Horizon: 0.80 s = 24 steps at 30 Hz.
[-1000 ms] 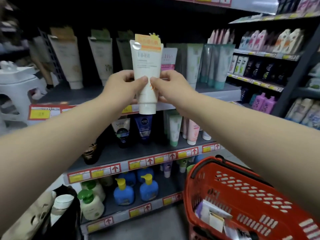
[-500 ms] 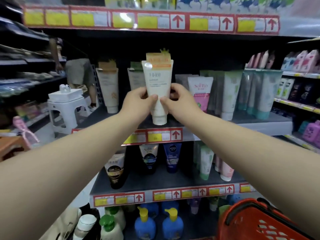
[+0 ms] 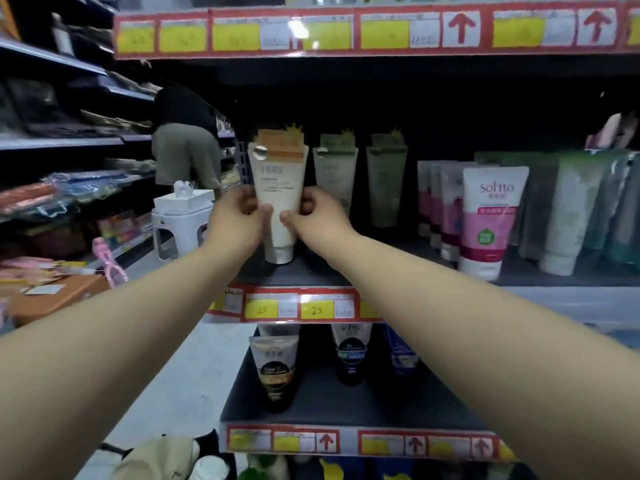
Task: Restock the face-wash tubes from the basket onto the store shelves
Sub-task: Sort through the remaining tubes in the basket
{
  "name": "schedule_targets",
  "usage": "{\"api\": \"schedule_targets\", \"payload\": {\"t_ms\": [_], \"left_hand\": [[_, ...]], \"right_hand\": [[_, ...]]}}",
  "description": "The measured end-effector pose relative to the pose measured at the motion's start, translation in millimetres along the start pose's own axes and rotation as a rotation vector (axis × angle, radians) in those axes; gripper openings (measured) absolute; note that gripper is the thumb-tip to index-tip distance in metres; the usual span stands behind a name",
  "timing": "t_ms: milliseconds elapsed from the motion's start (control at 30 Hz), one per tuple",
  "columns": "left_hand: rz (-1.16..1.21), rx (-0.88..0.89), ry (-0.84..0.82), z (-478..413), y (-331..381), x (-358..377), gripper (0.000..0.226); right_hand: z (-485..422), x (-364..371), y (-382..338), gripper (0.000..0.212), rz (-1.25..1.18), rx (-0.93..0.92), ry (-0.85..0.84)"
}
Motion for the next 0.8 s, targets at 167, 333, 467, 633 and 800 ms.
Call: {"api": "schedule_targets", "payload": {"t_ms": [167,333,467,633,800], "left_hand": [[-0.027,-0.052,-0.023,-10,-12,-8,0.033],[-0.115,-0.034,-0.037,-9,-13,-10,0.037],[-0.253,-0.016,-0.125,2,-12,-8,0.040],[-0.478,0.010,-0.179,27,-2,-10,0.037],[-0.688,0.211,-0.211,68,30,-3,0.047]], "right_hand": [[-5,10,-3,0.045,0.117,-0.017,-0.033],[-10,17,-1,0.041,0.138,-0.014,-0.006],[-7,19,2,0.038,0.196,0.033,-0.007],[16,6,-8,0.048,0.338,-0.025,-0.071],[64,-30,-13,0.062,0.647,-0.209,-0.139]]}}
Point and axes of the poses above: each hand's wrist, its own z-axis away from the middle knuckle, its own x-axis out of the palm, y = z × x, the point moved 5 cm from there along -z, towards the middle knuckle, and after that the axes turned 3 degrees about x, right-handed, at the moved point
